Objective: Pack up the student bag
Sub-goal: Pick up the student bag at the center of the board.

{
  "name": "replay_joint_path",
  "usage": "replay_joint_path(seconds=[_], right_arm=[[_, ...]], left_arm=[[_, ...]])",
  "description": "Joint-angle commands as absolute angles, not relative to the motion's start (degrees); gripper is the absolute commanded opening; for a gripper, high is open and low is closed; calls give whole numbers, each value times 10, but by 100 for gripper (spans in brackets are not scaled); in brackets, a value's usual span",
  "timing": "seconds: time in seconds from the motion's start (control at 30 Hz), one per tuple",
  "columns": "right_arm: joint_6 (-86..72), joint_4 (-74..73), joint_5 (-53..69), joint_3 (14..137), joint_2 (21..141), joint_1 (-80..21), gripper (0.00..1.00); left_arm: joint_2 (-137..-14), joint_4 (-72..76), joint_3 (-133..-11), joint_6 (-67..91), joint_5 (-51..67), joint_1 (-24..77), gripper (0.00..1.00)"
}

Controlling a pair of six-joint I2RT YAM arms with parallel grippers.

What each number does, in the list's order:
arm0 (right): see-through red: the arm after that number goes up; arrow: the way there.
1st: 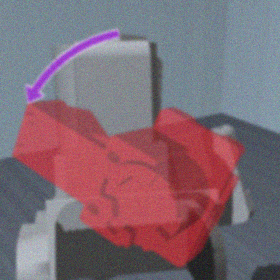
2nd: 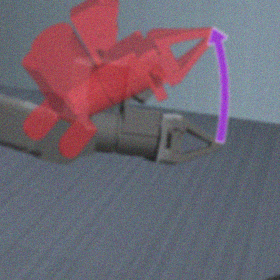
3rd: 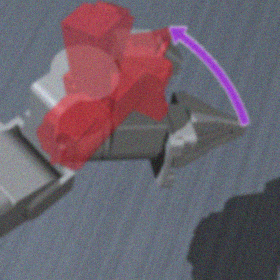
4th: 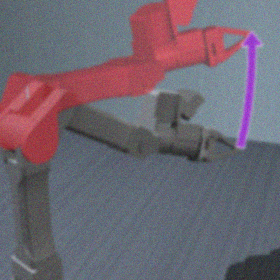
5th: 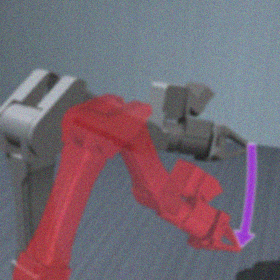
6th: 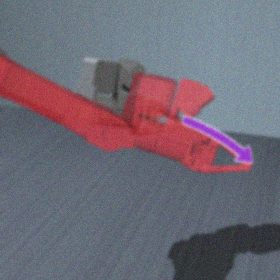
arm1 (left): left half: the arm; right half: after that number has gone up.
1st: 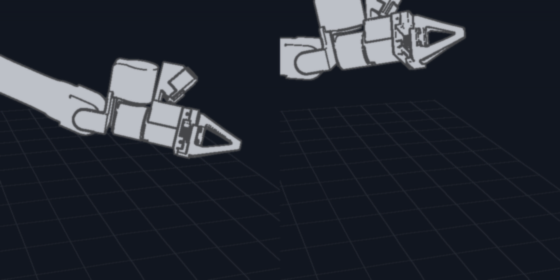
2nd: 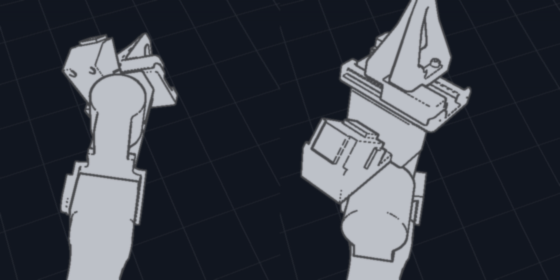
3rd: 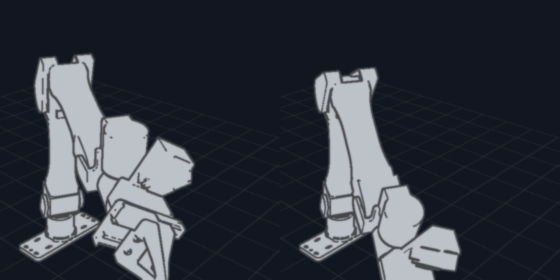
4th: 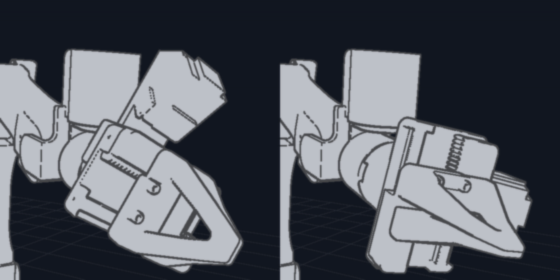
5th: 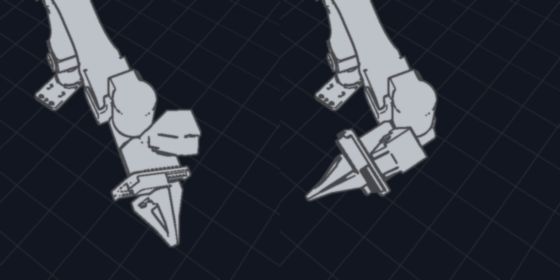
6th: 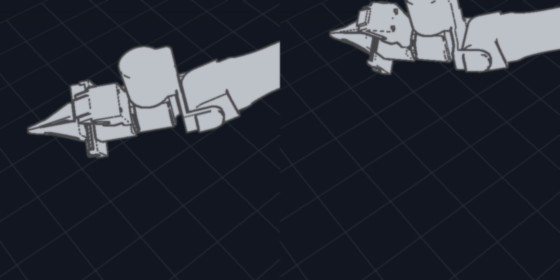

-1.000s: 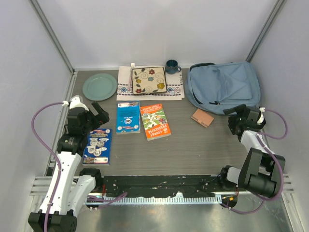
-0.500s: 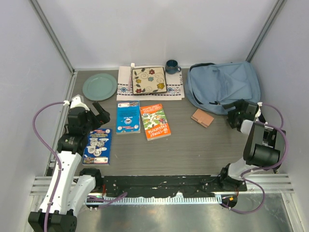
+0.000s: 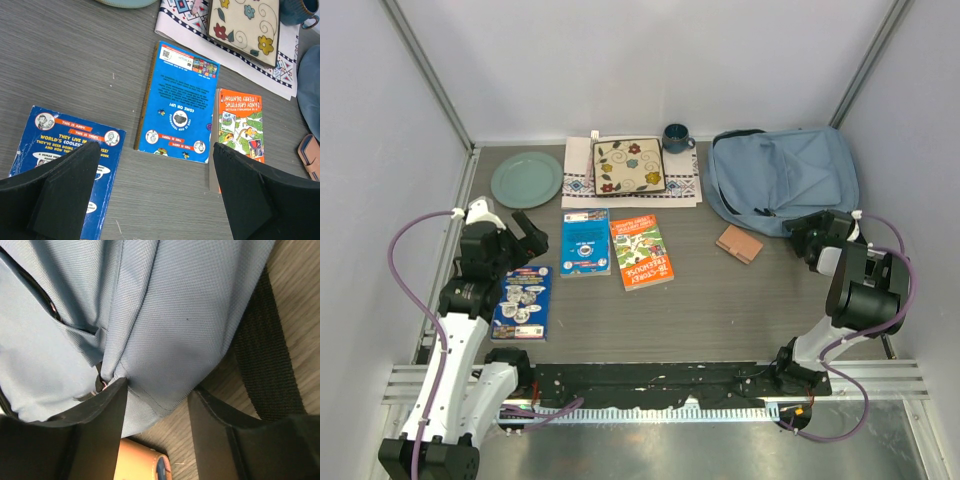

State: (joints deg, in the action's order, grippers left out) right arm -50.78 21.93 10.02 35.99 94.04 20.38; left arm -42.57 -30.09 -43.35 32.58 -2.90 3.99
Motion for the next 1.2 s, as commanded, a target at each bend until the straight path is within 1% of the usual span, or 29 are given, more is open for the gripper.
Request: replay_joint_path(seconds=[0.0,0.07,0.1,0.17,0.2,0.23,0.27,0.43,0.57,0.8,1.0,1.17], right_arm=[[-493,215,102,343,953,204,44],[-493,219,103,343,949,204,34],[-493,220,104,343,948,204,26],[-491,218,104,343,941,204,18],[-493,220,103,341,938,204,17],[-492,219,103,340,933,204,11],[-493,221,104,338,923,204,1],[-516,244,143,343,888,204,1],[-551,243,193,370,853,204,1],[-605,242,228,391,766,204,1],[-630,208,238,404,687,204,1],[-659,212,290,394,634,204,1]], left_arm=[[-410,-294,-432,334,-16,38,100],[-406,-295,-427,336,-15,37,100],[-404,-295,-426,337,-15,37,100],[-401,-297,-427,337,-16,37,100],[-401,-298,-427,338,-14,38,100],[-402,-298,-427,338,-14,37,100],[-401,-298,-427,338,-14,37,100],[-403,-293,-425,339,-4,37,100],[-410,-288,-422,340,-3,37,100],[-417,-278,-419,340,18,37,99],[-432,-265,-417,344,25,38,100],[-454,-254,-425,350,60,37,99]])
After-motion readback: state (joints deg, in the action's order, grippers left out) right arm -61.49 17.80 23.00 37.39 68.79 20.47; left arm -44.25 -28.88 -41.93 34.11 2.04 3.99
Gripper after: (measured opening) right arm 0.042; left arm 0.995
